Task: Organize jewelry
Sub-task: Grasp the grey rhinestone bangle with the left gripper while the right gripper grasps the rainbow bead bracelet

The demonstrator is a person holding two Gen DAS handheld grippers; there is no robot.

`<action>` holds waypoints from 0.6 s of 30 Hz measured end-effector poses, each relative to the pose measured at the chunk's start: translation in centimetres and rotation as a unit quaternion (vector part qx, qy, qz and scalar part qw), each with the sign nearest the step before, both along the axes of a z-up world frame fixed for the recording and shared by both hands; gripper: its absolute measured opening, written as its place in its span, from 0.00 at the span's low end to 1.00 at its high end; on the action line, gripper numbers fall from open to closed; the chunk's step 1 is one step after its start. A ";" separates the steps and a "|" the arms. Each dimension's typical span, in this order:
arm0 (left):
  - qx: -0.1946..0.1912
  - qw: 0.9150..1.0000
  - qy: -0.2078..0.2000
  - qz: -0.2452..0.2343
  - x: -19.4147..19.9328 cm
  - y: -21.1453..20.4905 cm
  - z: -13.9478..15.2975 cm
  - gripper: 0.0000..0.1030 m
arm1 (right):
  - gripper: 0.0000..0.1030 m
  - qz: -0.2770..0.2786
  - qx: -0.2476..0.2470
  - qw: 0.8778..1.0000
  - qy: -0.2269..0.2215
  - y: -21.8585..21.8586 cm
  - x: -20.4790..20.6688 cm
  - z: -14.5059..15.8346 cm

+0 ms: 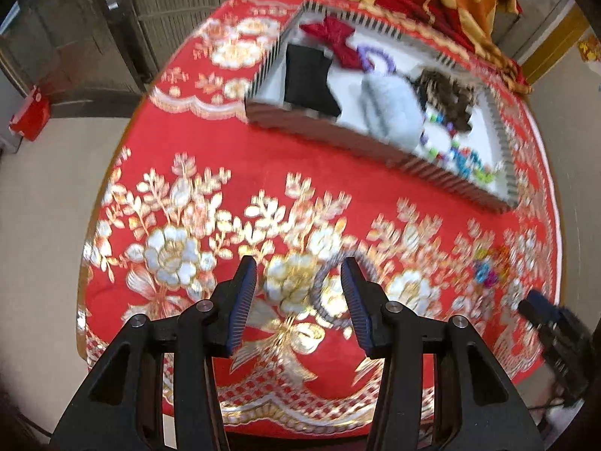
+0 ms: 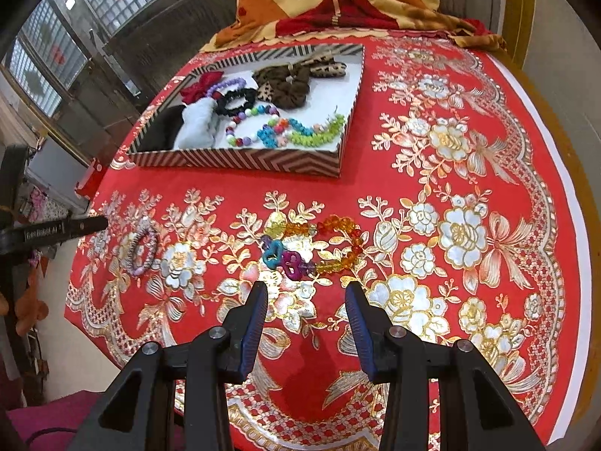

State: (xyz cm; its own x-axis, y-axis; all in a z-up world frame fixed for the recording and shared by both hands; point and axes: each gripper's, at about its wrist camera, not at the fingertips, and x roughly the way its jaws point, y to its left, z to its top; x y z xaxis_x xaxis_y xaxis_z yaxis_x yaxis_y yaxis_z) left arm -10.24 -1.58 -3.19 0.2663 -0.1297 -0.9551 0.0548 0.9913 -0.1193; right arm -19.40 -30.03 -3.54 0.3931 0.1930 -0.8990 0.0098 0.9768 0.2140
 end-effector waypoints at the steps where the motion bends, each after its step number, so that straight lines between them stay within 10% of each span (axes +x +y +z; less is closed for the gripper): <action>1: 0.003 1.000 0.008 -0.003 -0.2 0.0 -0.5 0.45 | 0.40 0.001 -0.001 1.000 0.001 0.0 0.1 -0.2; 18: 0.027 0.999 0.030 -0.023 -0.4 -0.7 -2.8 0.45 | 0.40 -0.003 -0.003 1.000 0.013 -0.5 1.9 -1.7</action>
State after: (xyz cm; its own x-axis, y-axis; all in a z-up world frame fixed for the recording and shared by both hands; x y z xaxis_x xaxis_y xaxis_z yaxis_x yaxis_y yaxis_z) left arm -10.67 -2.27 -6.02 0.2043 -0.0873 -0.9750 0.0943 0.9931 -0.0692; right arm -17.46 -30.56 -5.21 0.3715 0.1848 -0.9099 0.0219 0.9780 0.2076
